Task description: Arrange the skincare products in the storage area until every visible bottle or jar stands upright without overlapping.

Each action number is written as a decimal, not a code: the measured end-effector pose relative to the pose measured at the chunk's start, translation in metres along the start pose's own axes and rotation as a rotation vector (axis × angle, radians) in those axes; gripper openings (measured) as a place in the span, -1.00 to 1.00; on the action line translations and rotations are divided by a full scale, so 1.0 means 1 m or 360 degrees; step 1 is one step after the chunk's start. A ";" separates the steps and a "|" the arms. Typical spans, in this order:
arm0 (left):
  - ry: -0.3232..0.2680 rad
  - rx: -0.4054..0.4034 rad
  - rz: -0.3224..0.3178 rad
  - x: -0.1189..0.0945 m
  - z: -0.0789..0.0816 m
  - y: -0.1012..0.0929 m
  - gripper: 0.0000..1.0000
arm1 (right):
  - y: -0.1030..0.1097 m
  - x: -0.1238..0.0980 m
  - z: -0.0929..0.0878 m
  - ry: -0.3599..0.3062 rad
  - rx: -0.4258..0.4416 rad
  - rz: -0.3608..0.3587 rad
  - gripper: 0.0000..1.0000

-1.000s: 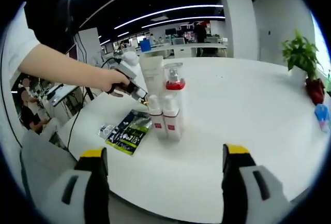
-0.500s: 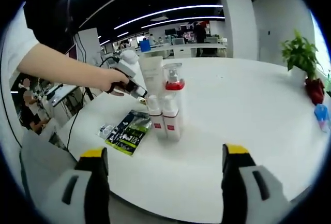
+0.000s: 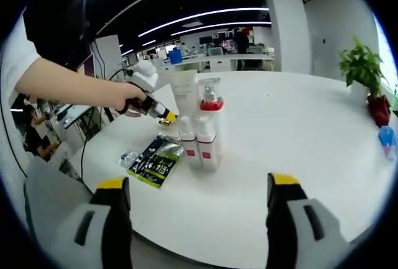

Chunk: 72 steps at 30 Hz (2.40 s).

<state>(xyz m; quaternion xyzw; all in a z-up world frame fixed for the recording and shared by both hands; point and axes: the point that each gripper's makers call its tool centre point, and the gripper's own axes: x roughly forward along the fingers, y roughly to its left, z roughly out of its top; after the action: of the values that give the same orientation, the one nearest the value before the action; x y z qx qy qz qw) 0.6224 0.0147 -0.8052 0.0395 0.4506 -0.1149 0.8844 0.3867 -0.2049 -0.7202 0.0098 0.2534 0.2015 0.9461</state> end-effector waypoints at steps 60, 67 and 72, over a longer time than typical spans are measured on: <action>0.0098 -0.0210 0.0095 -0.051 -0.099 0.014 -0.28 | 0.006 -0.001 0.003 -0.0025 -0.0059 0.0031 0.81; 0.0096 -0.0213 0.0098 -0.051 -0.099 0.014 -0.27 | 0.005 -0.001 0.003 -0.0021 -0.0060 0.0029 0.80; 0.0095 -0.0233 0.0088 -0.051 -0.099 0.014 -0.27 | 0.006 -0.001 0.003 -0.0018 -0.0063 0.0033 0.80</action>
<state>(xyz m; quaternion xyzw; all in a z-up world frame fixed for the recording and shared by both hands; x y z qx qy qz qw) 0.5191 0.0540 -0.8227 -0.0093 0.4827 -0.0561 0.8740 0.3852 -0.1997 -0.7169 -0.0052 0.2440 0.2161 0.9454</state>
